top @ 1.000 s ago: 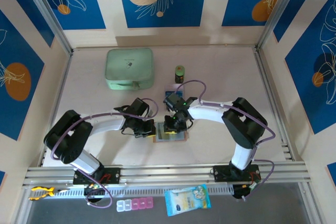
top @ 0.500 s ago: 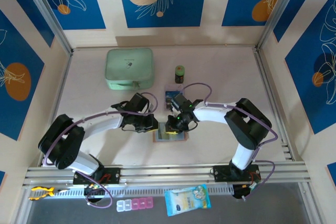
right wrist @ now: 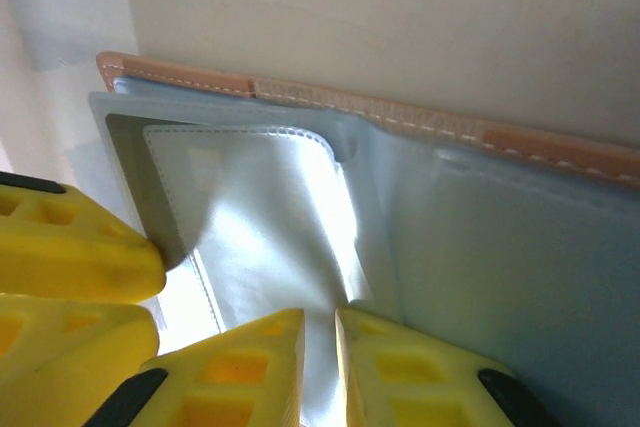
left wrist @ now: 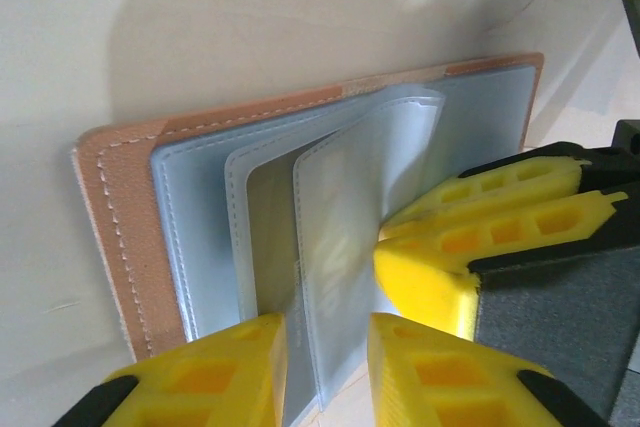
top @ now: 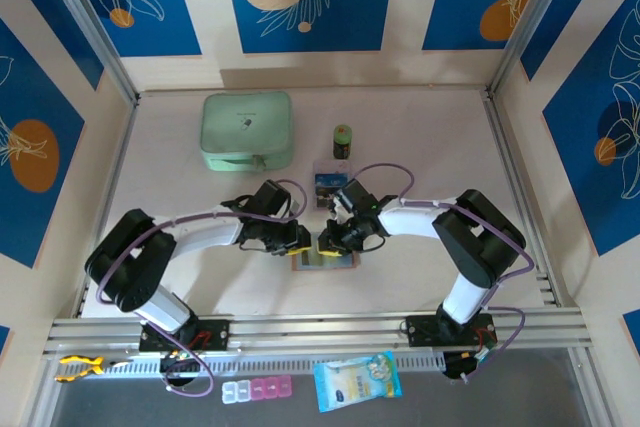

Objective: Take the credit cards out of the card holder

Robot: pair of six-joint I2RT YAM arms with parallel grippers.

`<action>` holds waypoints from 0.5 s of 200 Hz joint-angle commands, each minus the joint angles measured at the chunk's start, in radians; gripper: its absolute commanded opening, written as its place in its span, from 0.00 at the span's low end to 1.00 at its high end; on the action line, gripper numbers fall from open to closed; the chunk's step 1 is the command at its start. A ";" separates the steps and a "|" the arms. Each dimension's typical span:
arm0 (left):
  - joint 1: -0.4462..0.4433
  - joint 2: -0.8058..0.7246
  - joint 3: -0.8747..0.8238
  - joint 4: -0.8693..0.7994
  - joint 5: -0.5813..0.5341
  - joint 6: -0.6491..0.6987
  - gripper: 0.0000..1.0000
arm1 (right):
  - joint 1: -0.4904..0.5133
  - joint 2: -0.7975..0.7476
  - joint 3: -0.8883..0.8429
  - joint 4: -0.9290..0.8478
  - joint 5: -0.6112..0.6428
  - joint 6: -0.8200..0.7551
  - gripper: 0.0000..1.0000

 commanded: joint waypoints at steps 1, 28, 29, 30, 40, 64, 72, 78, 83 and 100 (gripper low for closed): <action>-0.007 0.019 -0.017 0.027 0.006 -0.023 0.28 | -0.012 -0.005 -0.033 0.000 -0.013 0.007 0.18; -0.009 0.030 -0.013 0.033 0.007 -0.025 0.28 | -0.026 -0.007 -0.055 0.032 -0.038 0.012 0.18; -0.009 0.030 -0.013 0.033 0.007 -0.025 0.28 | -0.026 -0.007 -0.056 0.033 -0.038 0.011 0.18; -0.009 0.030 -0.013 0.034 0.007 -0.026 0.28 | -0.027 -0.006 -0.056 0.034 -0.039 0.012 0.18; -0.009 0.034 -0.013 0.036 0.008 -0.026 0.28 | -0.032 -0.004 -0.066 0.050 -0.049 0.015 0.18; -0.013 0.044 -0.014 0.045 0.010 -0.030 0.28 | -0.042 -0.002 -0.083 0.081 -0.069 0.022 0.18; -0.013 0.048 -0.014 0.049 0.012 -0.033 0.28 | -0.045 0.001 -0.087 0.090 -0.076 0.023 0.18; -0.013 0.052 -0.014 0.053 0.015 -0.034 0.28 | -0.048 0.002 -0.090 0.096 -0.081 0.025 0.18; -0.014 0.054 -0.013 0.055 0.017 -0.035 0.28 | -0.049 0.004 -0.091 0.101 -0.085 0.025 0.18; -0.017 0.066 -0.010 0.057 0.022 -0.035 0.29 | -0.052 0.008 -0.096 0.113 -0.093 0.025 0.18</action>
